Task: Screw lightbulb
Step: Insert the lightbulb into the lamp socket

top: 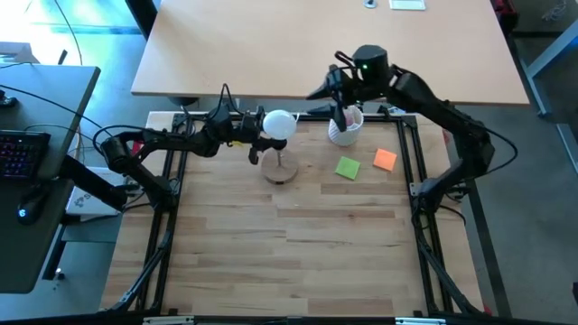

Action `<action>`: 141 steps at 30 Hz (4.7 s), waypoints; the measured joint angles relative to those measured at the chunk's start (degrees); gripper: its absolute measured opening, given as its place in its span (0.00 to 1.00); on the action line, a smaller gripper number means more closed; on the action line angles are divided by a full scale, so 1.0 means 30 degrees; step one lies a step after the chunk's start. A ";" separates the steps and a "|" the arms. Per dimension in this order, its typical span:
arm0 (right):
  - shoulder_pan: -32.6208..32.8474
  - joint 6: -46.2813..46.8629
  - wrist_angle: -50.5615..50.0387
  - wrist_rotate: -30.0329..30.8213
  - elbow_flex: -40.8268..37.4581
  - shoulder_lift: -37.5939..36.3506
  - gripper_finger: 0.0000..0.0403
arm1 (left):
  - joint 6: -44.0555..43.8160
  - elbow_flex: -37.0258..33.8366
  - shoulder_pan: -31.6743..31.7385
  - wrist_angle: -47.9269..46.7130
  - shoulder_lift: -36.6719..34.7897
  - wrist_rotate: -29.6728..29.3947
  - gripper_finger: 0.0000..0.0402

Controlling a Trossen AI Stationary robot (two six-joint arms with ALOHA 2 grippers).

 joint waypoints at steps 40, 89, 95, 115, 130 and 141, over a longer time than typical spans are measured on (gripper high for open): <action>0.0050 0.4260 1.6698 -0.4599 -0.6891 0.4897 0.71 | -0.2990 -0.1849 0.0554 0.6894 0.2871 0.0281 0.33; 0.0184 0.6514 1.9706 -1.6498 -0.0327 1.1153 0.62 | -0.2561 -0.0107 0.0812 0.3180 0.2863 0.3756 0.35; 0.0204 0.5797 1.9529 -1.6067 -0.0327 1.1189 0.46 | -0.2838 -0.0107 0.0790 0.3044 0.2861 0.3976 0.36; 0.0162 0.5746 1.8418 -1.3559 -0.0319 1.1123 0.41 | -0.3648 -0.0144 0.2225 0.2685 0.2907 0.7198 0.38; 0.0126 0.7804 2.0959 -1.3099 -0.0317 1.0767 0.39 | -0.4140 -0.0166 0.2451 0.2552 0.2943 0.7041 0.52; -0.0078 0.7156 1.9331 -1.3848 -0.0664 0.7630 0.38 | -0.4558 -0.0234 0.3005 0.2194 0.2167 0.7521 0.57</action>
